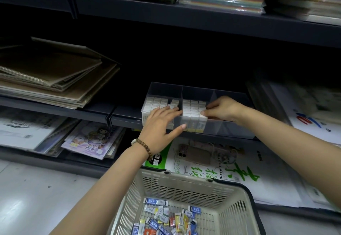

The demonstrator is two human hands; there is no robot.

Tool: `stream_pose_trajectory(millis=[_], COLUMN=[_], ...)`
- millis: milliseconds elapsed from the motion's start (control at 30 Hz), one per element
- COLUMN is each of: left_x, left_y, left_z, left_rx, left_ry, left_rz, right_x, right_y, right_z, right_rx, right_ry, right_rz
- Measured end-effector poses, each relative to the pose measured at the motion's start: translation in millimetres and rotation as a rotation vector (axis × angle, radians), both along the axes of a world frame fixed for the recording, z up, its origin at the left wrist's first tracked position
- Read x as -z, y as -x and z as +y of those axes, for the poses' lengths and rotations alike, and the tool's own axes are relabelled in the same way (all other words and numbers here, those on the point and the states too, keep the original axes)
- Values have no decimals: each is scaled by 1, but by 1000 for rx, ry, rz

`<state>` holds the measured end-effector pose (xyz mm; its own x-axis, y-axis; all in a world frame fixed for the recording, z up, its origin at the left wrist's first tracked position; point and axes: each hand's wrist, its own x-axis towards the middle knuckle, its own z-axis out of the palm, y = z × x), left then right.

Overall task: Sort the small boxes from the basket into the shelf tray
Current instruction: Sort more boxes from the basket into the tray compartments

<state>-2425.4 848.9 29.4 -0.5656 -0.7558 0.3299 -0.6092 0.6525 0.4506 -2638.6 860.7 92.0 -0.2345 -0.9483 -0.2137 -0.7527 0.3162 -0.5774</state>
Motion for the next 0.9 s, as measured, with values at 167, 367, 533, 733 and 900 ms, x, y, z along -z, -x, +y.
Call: stream_pose_trajectory(millis=[167,367,533,733,900], left_x=[-2,16,75,158,208], left_y=[-9,-63,-114,-138,-147], left_z=[12,52,94,131,134], left_rx=[18,-33,-217,-372,-529], left_ry=[-48,-160,-437,-670,-823], left_rz=[59,114,183,209,277], right_x=[-7,-2,87,252,334], right_y=[-5,-19,-49,-92,-138], right_z=[17,67,104,128,119], right_rx=[14,-80,-66,-226,-223], right_ry=[94,366,66,-538,-600], right_rz=[-250,-401,-609,-395,-508])
